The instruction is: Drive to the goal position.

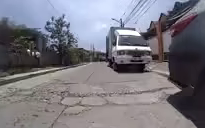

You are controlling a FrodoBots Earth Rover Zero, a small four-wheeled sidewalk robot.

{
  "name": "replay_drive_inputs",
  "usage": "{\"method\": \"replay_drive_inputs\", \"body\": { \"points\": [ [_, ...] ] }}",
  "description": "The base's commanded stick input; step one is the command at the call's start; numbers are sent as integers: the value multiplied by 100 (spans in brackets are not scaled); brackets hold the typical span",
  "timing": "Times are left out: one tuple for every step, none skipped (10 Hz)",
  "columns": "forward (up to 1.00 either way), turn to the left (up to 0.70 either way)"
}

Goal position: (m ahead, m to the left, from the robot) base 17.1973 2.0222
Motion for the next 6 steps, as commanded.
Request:
{"method": "replay_drive_inputs", "body": {
  "points": [
    [70, 0],
    [70, 0],
    [70, 0],
    [70, 0],
    [70, 0],
    [70, 0]
  ]
}}
